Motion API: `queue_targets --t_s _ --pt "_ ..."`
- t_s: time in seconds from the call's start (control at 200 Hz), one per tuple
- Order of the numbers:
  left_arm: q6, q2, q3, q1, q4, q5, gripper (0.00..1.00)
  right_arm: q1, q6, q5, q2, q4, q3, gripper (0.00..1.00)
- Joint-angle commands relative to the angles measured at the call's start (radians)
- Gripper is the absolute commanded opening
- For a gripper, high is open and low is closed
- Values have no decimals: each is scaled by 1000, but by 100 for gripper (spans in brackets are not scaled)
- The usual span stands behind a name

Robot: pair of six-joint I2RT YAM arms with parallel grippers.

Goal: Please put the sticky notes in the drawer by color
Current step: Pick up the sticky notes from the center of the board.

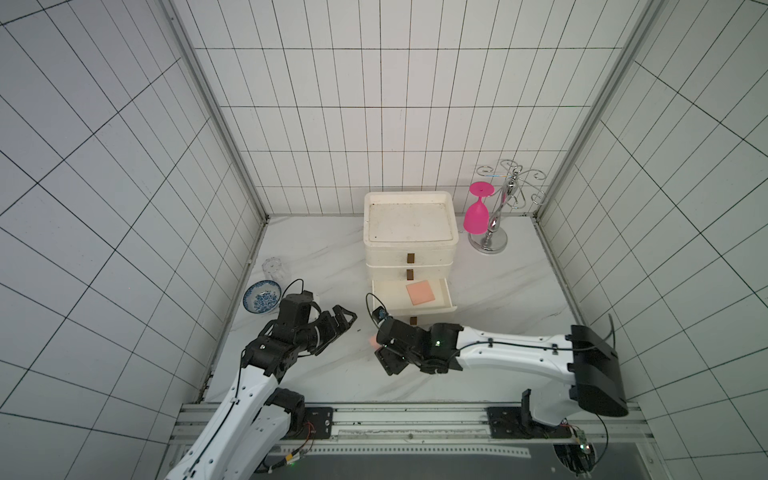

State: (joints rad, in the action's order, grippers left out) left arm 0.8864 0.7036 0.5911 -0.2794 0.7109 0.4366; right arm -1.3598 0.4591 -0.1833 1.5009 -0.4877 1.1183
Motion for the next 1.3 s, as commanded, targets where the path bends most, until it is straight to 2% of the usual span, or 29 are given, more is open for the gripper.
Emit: queue_targets --t_s 0.0,0.085,0.16,0.23,0.38,0.485,0.605,0.625,0.745,0.8,0.879,0.969,1.019,1.179,1.244,1.299 --pt "51 -24 46 2 -172 221 98 51 -38 -11 -152 -50 -3 73" --pt "187 -24 34 -5 -350 363 97 92 -48 5 -265 -57 -33 73" --pt "282 -20 34 -46 -499 413 94 120 -56 17 -346 -66 -52 73" --pt "302 -18 64 -122 -540 374 89 140 -59 26 -396 -84 -57 73" --pt "321 37 97 -344 -654 213 86 151 -60 40 -442 -112 -59 73" --pt "310 124 120 -431 -705 189 84 151 -56 74 -448 -114 -55 73" --pt "307 220 150 -440 -720 235 80 151 -48 87 -463 -114 -56 73" --pt "309 230 149 -441 -734 238 77 151 -49 87 -468 -115 -57 73" --pt "321 253 147 -440 -772 229 74 151 -40 87 -494 -117 -65 73" --pt "320 256 151 -440 -775 223 68 151 -38 90 -501 -117 -69 73" --pt "318 257 154 -441 -779 216 53 152 -30 95 -514 -116 -78 73" --pt "320 264 153 -440 -793 211 50 151 -24 106 -519 -116 -82 72" --pt "327 273 151 -440 -806 217 41 151 -20 107 -518 -112 -84 72" --pt "361 294 131 -445 -875 245 36 151 -14 104 -498 -107 -79 72" --pt "374 294 119 -445 -905 250 27 153 -7 103 -488 -104 -74 72" --pt "373 292 115 -446 -907 255 15 153 -2 96 -481 -103 -71 72"
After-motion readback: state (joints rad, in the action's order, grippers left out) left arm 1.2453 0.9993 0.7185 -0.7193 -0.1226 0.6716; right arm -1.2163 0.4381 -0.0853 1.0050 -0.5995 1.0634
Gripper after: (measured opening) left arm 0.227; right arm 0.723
